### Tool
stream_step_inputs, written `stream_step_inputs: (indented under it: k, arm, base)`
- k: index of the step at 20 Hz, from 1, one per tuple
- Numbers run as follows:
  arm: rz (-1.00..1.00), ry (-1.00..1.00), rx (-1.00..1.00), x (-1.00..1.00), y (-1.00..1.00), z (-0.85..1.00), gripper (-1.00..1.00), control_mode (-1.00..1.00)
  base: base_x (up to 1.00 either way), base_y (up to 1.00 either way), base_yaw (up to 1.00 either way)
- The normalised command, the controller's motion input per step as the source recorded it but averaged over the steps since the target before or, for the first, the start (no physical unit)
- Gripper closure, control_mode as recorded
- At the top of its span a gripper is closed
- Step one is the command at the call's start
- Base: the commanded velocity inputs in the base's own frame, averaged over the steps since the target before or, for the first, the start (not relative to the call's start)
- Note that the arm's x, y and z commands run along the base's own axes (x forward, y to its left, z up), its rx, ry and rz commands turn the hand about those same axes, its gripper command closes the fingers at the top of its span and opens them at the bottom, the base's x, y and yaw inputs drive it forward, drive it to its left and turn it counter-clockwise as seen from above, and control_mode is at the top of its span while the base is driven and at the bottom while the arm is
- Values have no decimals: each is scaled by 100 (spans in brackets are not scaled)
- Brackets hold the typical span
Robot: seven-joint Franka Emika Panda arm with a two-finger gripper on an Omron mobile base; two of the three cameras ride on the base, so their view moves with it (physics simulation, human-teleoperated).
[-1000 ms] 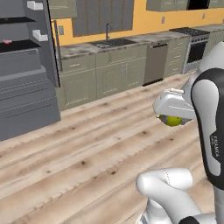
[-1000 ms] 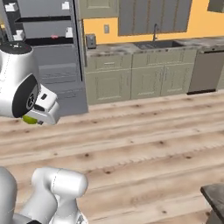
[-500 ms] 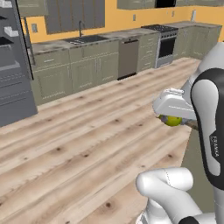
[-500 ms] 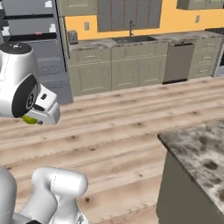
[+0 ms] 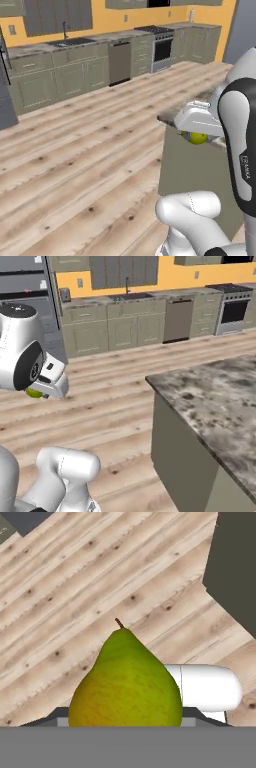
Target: Pick up the pear and kiwi from the fridge and place one fruit on each plate on the dining counter.
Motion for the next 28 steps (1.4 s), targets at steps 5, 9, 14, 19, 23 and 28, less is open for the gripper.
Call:
stream_step_inputs:
  k: [5, 9, 14, 19, 23, 28]
  arm:
    - [0, 0, 0, 0, 0, 0, 100, 100]
    - [0, 0, 0, 0, 0, 0, 100, 100]
    - [0, 0, 0, 0, 0, 0, 100, 100]
    - [0, 0, 0, 0, 0, 0, 100, 100]
    - [0, 0, 0, 0, 0, 0, 100, 100]
    - [0, 0, 0, 0, 0, 0, 100, 100]
  base:
    - [-100, -73, -19]
    - [-95, -92, -20]
    - [-79, -100, -15]
    - [-13, -100, -3]
    - [4, -100, 0]
    - [28, -100, 1]
